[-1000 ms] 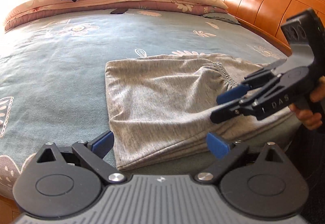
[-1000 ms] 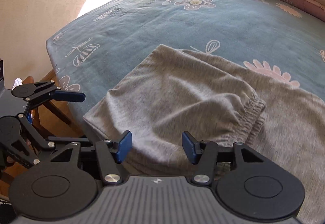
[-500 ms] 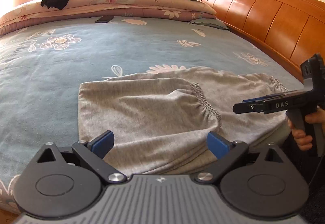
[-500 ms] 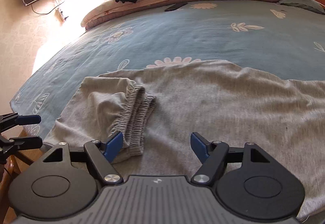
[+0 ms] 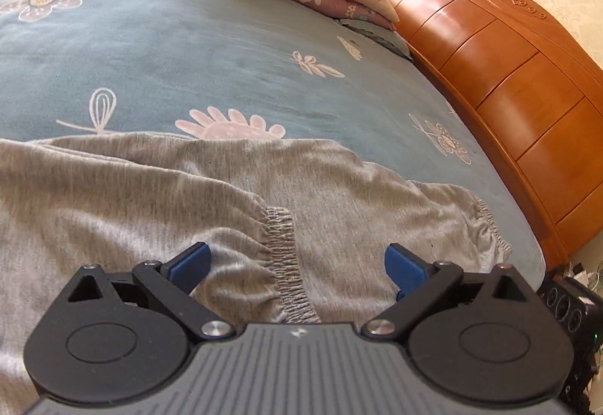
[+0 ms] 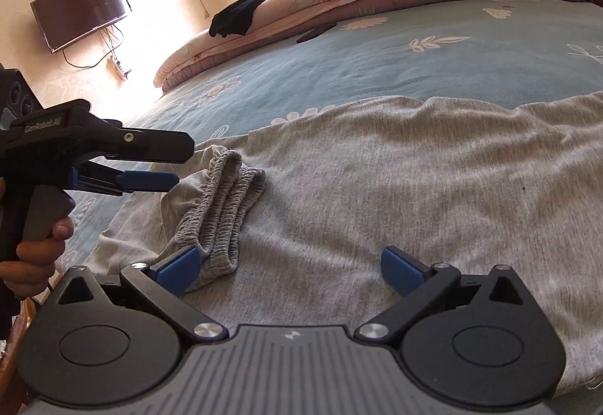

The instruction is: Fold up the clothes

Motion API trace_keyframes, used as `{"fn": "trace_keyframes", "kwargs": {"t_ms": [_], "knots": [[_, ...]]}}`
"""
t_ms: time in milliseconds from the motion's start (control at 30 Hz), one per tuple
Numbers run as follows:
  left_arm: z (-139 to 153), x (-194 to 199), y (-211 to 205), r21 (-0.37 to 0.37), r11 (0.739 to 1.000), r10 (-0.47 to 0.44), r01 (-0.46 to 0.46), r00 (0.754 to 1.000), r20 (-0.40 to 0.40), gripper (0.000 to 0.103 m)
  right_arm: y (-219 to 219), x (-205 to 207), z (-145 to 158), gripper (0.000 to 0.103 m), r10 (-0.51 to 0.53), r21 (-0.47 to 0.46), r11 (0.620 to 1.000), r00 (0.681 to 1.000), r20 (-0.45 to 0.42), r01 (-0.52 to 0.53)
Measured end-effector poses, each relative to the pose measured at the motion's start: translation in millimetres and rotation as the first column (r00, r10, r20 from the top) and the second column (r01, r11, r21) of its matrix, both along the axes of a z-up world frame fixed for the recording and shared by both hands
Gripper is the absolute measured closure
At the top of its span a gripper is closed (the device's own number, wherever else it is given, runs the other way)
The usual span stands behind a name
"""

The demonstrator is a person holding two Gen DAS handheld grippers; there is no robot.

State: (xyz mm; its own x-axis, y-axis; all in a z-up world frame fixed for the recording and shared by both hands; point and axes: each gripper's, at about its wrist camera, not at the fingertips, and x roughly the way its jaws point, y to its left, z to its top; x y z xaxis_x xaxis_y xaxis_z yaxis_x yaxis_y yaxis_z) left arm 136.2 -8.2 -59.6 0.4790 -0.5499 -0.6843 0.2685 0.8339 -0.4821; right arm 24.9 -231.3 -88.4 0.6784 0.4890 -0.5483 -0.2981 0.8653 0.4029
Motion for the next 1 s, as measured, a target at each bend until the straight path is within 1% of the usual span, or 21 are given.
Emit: {"fn": "trace_keyframes", "kwargs": {"t_ms": [67, 100, 167, 233, 267, 333, 433, 467, 567, 633, 700, 767, 867, 933, 1000], "knots": [[-11, 15, -4, 0.004, 0.999, 0.040, -0.040, 0.998, -0.049, 0.005, -2, -1, -1, 0.000, 0.014, 0.006, 1.000, 1.000, 0.008, -0.014], [-14, 20, -5, -0.008, 0.998, 0.055, -0.056, 0.997, -0.058, 0.003, -3, -1, -1, 0.000, 0.016, 0.011, 1.000, 1.000, 0.007, -0.016], [-11, 27, -7, -0.017, 0.996, 0.085, -0.087, 0.994, -0.071, 0.002, -4, 0, -1, 0.000, 0.017, 0.023, 1.000, 1.000, 0.003, -0.018], [4, 30, -9, -0.012, 0.994, 0.105, -0.106, 0.992, -0.075, 0.002, -2, 0, 0, 0.000, 0.024, 0.009, 1.000, 1.000, 0.004, -0.024], [14, 27, -9, -0.021, 0.994, 0.104, -0.106, 0.993, -0.055, 0.002, 0, -1, 0, 0.000, 0.028, -0.006, 1.000, 1.000, 0.006, -0.028], [36, 17, -9, -0.033, 0.994, 0.102, -0.103, 0.995, -0.011, 0.002, 6, -3, 1, 0.000, 0.036, -0.050, 0.998, 0.999, 0.018, -0.035], [51, -7, -7, -0.032, 0.994, 0.104, -0.103, 0.995, 0.006, 0.002, 11, -6, 1, 0.000, 0.036, -0.091, 0.995, 0.999, 0.028, -0.034], [50, -15, -7, -0.026, 0.993, 0.112, -0.112, 0.994, 0.002, 0.002, 11, -7, 2, 0.000, 0.033, -0.091, 0.995, 0.999, 0.023, -0.031], [31, -33, -6, 0.002, 0.989, 0.151, -0.151, 0.988, -0.033, 0.002, 6, -9, 5, 0.000, 0.019, -0.064, 0.998, 1.000, 0.002, -0.019], [11, -36, -7, 0.015, 0.983, 0.182, -0.181, 0.979, -0.096, 0.002, -1, -10, 7, 0.000, 0.004, -0.021, 1.000, 1.000, -0.014, -0.004], [-8, -37, -8, 0.003, 0.980, 0.195, -0.197, 0.969, -0.155, 0.002, -9, -13, 9, 0.000, -0.012, 0.020, 1.000, 1.000, -0.021, 0.013], [-2, -43, -11, 0.003, 0.978, 0.208, -0.210, 0.969, -0.133, 0.002, -18, -21, 14, 0.000, -0.038, 0.039, 0.999, 0.999, 0.003, 0.038], [23, -57, -16, -0.051, 0.977, 0.205, -0.209, 0.977, -0.065, 0.002, -32, -36, 24, 0.000, -0.085, 0.050, 0.995, 0.993, 0.076, 0.081], [40, -68, -24, -0.046, 0.977, 0.210, -0.210, 0.978, 0.000, 0.002, -43, -47, 31, 0.000, -0.116, 0.065, 0.992, 0.985, 0.125, 0.109], [51, -79, -34, -0.021, 0.979, 0.205, -0.204, 0.977, 0.062, 0.002, -66, -55, 34, 0.000, -0.179, 0.105, 0.980, 0.976, 0.125, 0.167]]}}
